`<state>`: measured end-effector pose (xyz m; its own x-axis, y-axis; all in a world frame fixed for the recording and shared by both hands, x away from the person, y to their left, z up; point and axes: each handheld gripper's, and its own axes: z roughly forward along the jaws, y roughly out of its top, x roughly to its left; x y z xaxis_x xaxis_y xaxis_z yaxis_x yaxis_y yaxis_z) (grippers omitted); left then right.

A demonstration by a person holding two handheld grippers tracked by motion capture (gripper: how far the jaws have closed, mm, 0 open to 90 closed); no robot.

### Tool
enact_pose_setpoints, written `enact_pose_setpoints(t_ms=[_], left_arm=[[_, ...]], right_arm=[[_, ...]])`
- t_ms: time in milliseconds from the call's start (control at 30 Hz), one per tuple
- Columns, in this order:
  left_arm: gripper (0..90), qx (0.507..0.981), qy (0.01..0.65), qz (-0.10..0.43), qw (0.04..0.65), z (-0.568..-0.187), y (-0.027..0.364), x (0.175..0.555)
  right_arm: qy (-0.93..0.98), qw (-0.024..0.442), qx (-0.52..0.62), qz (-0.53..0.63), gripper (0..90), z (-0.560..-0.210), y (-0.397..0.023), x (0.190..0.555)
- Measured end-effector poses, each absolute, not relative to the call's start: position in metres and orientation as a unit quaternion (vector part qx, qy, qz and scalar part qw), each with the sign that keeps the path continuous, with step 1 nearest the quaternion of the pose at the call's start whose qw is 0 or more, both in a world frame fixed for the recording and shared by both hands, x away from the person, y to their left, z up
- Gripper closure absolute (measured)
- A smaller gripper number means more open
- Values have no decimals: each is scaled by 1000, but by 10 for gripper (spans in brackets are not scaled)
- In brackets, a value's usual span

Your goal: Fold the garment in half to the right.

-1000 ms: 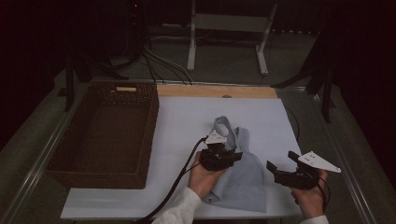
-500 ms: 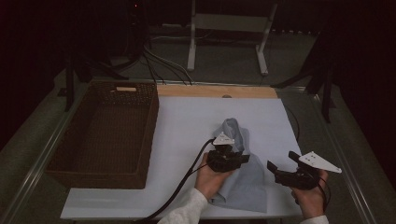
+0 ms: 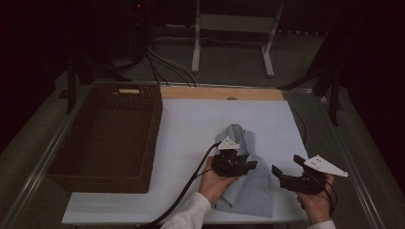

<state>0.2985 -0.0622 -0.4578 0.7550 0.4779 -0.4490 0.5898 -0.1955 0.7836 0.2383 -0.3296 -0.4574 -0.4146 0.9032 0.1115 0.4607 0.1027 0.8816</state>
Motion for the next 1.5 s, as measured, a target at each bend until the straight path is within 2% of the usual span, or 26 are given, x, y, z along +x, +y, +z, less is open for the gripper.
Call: enact_pose_setpoints(t_ms=[233, 300, 367, 433, 533, 600, 800, 1200, 1500], left_arm=[[384, 768, 343, -43, 539, -456, -59, 299], [361, 766, 346, -40, 540, -455, -57, 300], [287, 766, 349, -37, 539, -454, -55, 300], [261, 768, 348, -35, 537, -454, -55, 300], [162, 772, 344, -26, 535, -453, -54, 299], [142, 775, 338, -21, 534, -453, -53, 298], [5, 787, 319, 6, 528, -452, -51, 297], [0, 798, 290, 62, 525, -449, -40, 294], [0, 795, 284, 72, 531, -448, -31, 295]], right_arm=[[704, 237, 484, 463, 30, -457, -329, 238], [705, 236, 483, 462, 31, -457, -328, 238], [706, 236, 482, 462, 31, -457, -328, 238], [707, 236, 481, 462, 31, -457, -327, 238], [708, 235, 481, 461, 30, -457, -327, 238], [709, 235, 480, 461, 30, -457, -326, 238], [709, 234, 479, 461, 30, -458, -325, 238], [714, 228, 475, 461, 31, -459, -318, 239], [717, 223, 473, 461, 30, -462, -314, 241]])
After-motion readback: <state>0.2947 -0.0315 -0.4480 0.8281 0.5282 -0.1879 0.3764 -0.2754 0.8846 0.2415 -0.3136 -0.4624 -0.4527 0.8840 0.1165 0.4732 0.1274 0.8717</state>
